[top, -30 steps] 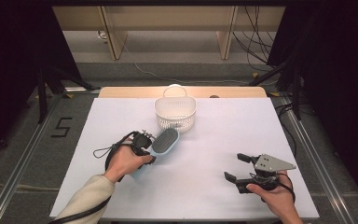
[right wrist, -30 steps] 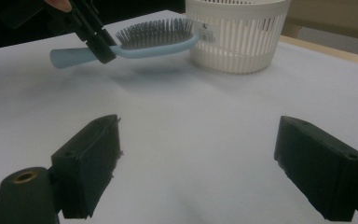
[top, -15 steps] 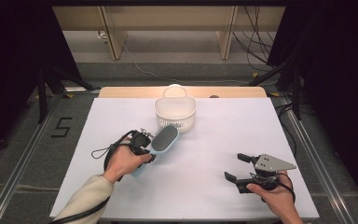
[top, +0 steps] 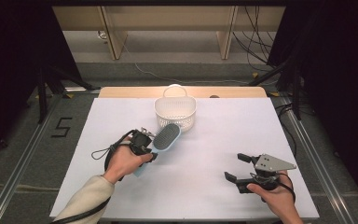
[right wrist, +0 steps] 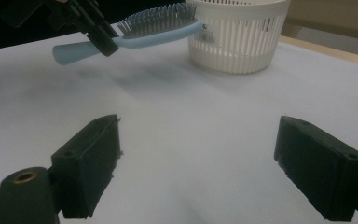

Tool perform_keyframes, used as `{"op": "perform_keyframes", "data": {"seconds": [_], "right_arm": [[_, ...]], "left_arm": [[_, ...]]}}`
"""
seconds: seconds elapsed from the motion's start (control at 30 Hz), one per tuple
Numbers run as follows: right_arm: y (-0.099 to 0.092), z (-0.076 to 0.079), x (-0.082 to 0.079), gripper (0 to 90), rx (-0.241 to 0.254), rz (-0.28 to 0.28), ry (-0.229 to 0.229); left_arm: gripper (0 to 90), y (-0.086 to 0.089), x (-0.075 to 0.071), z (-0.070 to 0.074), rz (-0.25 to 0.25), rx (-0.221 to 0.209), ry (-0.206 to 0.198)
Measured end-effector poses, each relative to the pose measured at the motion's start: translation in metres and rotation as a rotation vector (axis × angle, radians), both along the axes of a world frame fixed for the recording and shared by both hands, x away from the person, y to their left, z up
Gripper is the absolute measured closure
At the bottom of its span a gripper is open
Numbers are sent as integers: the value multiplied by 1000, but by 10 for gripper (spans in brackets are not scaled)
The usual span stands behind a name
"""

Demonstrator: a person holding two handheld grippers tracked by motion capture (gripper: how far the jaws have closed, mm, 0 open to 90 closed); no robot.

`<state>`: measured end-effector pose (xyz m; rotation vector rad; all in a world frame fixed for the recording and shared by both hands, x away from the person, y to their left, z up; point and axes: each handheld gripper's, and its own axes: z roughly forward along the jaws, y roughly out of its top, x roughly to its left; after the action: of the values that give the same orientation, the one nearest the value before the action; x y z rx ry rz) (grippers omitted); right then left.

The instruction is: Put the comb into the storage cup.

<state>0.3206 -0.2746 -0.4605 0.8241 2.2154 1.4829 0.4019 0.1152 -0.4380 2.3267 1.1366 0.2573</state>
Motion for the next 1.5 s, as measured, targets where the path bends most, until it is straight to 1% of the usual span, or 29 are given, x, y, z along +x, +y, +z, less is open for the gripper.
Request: {"op": "perform_keyframes", "data": {"seconds": [0.1, 0.2, 0.5, 0.8, 0.87, 0.9, 0.93, 0.97, 1.03, 1.17, 1.4, 1.5], "right_arm": [[0, 0, 0, 153, 0, 0, 4], [0, 0, 0, 153, 0, 1, 1], [0, 0, 0, 153, 0, 1, 4], [0, 0, 0, 153, -1, 1, 4], [0, 0, 0, 153, 0, 1, 2], [0, 0, 0, 153, 0, 1, 2], [0, 0, 0, 153, 0, 1, 1], [0, 0, 0, 153, 0, 1, 4], [0, 0, 0, 153, 0, 2, 1], [0, 0, 0, 153, 1, 1, 2], [-1, 0, 0, 153, 1, 1, 1], [-1, 0, 0, 153, 1, 1, 1]], "left_arm": [[700, -1, -1, 1, 0, -13, -15], [700, -2, -2, 3, 1, -18, -25], [700, -3, -2, 4, 0, -32, -36], [700, -3, -3, 6, -1, -45, -56], [700, -2, -3, 6, -2, -54, -58], [700, -2, -2, 7, -3, -45, -68], [700, -2, -2, 7, -2, -47, -71], [700, -2, -3, 7, -1, -58, -64], [700, -2, -3, 7, -2, -62, -67], [700, -2, -2, 7, -3, -80, -85], [699, -2, -3, 9, 3, -96, -111], [699, -1, -3, 10, 11, -106, -128]]}}
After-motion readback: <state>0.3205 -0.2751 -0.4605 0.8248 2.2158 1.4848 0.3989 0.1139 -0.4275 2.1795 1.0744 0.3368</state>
